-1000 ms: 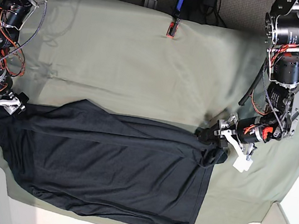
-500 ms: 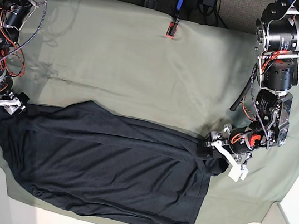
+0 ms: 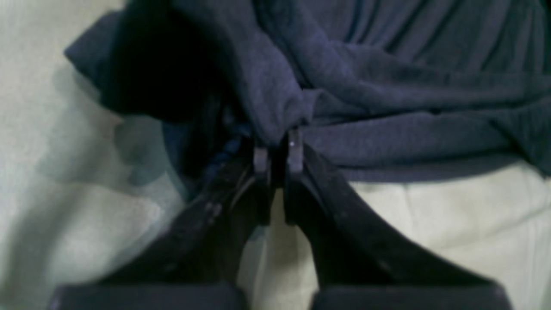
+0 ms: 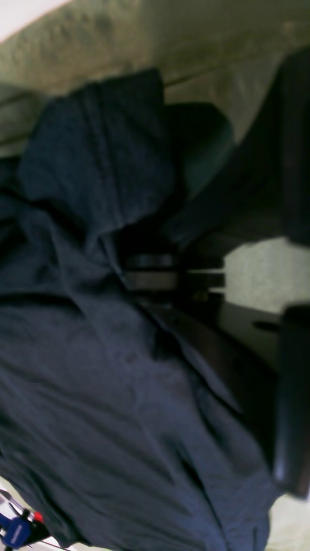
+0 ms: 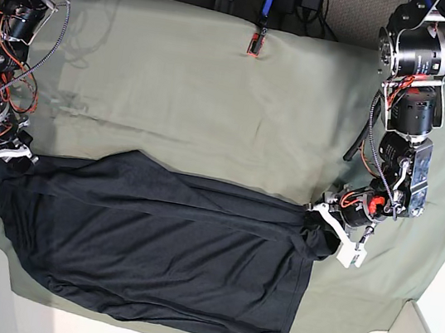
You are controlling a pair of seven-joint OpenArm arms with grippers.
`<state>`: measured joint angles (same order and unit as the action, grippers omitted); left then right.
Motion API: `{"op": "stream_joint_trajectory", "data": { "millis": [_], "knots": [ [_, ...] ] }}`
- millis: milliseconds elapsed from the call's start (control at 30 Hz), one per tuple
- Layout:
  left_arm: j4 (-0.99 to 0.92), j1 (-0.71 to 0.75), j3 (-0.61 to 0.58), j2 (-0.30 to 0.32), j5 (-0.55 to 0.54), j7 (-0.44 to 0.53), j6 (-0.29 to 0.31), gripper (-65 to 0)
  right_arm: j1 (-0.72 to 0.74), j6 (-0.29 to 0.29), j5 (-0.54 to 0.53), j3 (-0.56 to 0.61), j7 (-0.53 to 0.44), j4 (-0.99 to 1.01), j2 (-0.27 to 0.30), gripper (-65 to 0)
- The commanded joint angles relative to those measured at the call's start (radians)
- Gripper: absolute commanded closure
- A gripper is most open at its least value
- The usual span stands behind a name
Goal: Fold the T-shirt properly
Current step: 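Pull the folded layer back toward the collar side with both grippers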
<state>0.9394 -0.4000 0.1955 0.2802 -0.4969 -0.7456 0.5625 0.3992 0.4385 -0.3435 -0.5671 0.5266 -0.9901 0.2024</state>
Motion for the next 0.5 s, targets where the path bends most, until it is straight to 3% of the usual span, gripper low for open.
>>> {"op": "stream_joint_trajectory", "data": {
  "millis": [0,67,133,200,267,467],
  "knots": [
    [0.035,-0.026,0.001,0.021,-0.020,-0.005,0.021,0.0,0.025,0.023,-0.032,0.000,-0.002,-0.019,0.017,0.0],
    [0.076,-0.026,0.001,0.037,-0.072,-0.061,0.071,0.0,0.016,0.034,-0.075,0.000,0.045,-0.048,0.025,0.0],
    [0.124,-0.021,-0.002,0.051,-0.178,-0.182,0.132,0.0,-0.004,0.034,-0.127,0.000,0.101,-0.104,0.036,0.0],
    [0.176,0.000,-0.022,0.068,-0.279,-0.278,0.136,0.0,-0.030,0.041,-0.171,0.000,0.159,-0.170,0.053,0.0],
    [0.232,0.035,-0.051,0.087,-0.298,-0.312,0.136,0.0,-0.058,0.053,-0.215,0.003,0.216,-0.219,0.075,0.0],
    [0.430,0.185,-0.077,0.180,-0.300,-0.329,0.136,0.0,-0.171,0.053,-0.331,0.013,0.258,-0.291,0.158,0.0]
  ]
}}
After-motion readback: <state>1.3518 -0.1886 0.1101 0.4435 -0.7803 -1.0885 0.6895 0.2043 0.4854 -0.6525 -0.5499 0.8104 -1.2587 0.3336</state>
